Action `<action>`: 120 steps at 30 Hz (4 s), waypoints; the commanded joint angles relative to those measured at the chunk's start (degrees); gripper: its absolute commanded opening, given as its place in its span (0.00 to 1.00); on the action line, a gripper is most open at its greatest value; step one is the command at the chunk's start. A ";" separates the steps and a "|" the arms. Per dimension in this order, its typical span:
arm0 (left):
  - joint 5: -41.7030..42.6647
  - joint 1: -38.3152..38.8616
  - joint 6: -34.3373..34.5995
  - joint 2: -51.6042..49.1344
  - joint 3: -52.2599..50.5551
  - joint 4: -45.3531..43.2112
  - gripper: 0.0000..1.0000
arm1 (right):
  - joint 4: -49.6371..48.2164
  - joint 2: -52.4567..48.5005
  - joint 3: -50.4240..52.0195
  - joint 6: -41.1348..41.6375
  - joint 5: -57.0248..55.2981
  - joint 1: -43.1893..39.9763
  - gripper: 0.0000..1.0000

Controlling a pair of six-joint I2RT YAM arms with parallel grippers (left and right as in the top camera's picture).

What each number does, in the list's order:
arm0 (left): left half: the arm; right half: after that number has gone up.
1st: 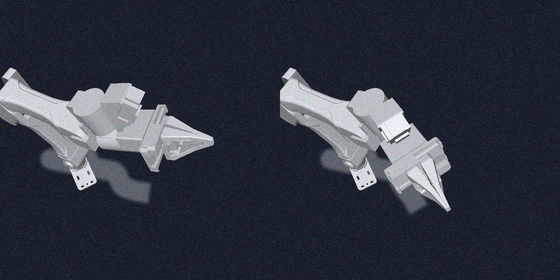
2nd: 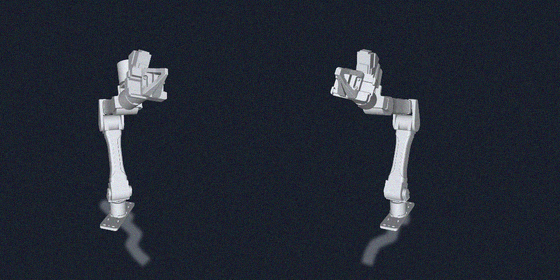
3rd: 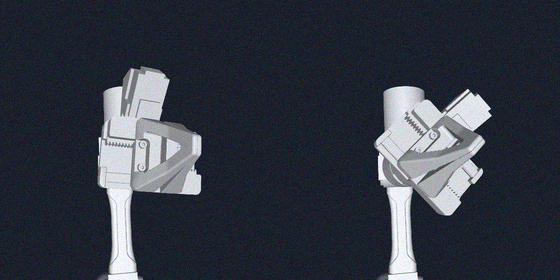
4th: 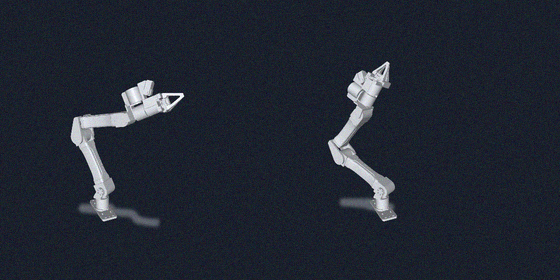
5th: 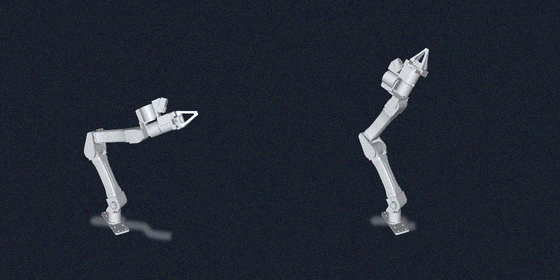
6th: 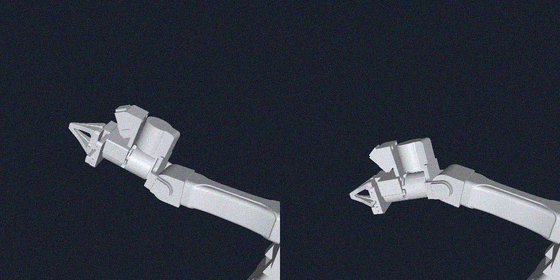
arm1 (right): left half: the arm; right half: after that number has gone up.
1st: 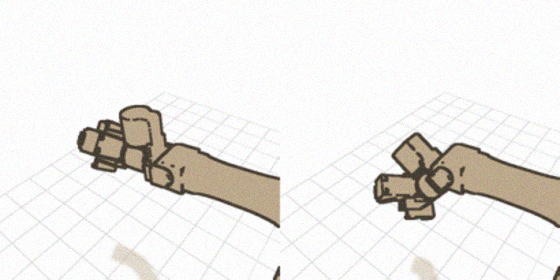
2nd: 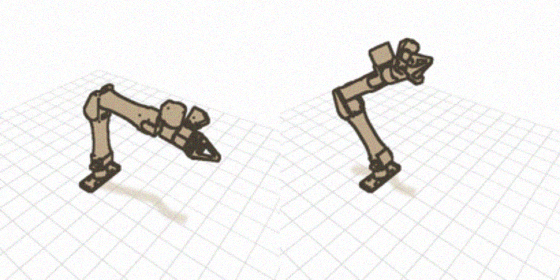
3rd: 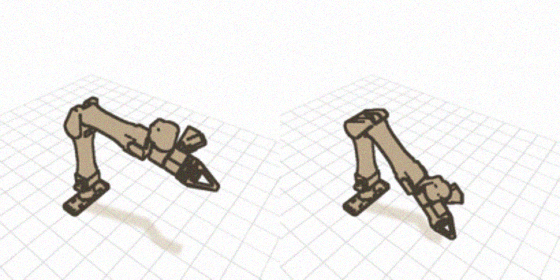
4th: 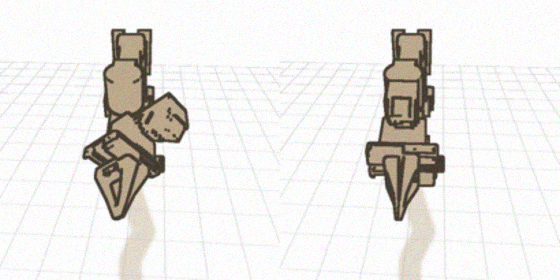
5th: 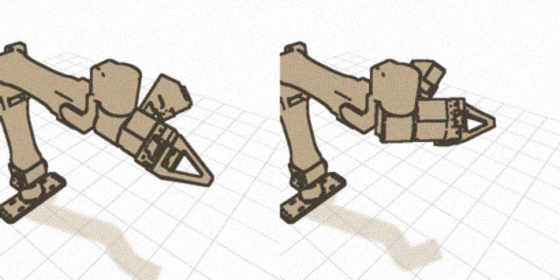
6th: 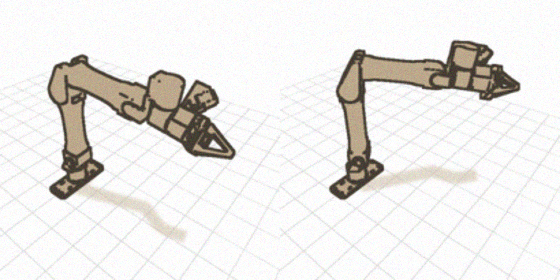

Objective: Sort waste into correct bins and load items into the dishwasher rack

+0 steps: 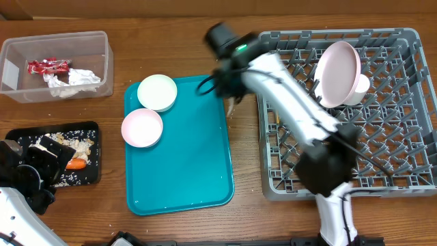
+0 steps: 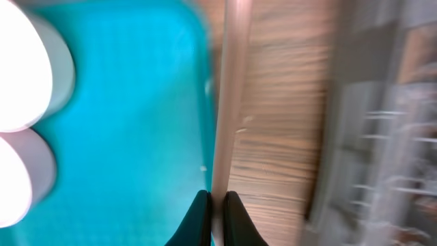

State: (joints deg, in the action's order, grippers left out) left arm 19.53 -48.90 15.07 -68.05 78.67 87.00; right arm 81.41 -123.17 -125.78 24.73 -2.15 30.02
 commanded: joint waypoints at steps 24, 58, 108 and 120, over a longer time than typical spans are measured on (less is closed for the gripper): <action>0.83 -0.20 0.81 -0.09 -0.22 -0.09 1.00 | -11.32 4.11 16.35 -17.73 -1.90 -12.15 0.37; 0.85 -0.20 0.81 -0.09 -0.22 -0.09 1.00 | -6.19 10.05 9.35 -11.19 29.22 5.97 1.00; 2.86 8.07 -1.95 -0.15 -0.66 -1.20 1.00 | -16.22 10.01 9.94 -11.19 18.69 11.10 1.00; 3.28 16.48 -3.78 -2.67 -0.72 -4.00 1.00 | -14.56 10.01 9.92 -7.58 6.71 9.31 1.00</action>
State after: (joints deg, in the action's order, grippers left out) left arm 24.95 -34.76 12.95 -69.25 78.35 83.57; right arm 67.07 -114.54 -115.18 14.83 14.24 41.17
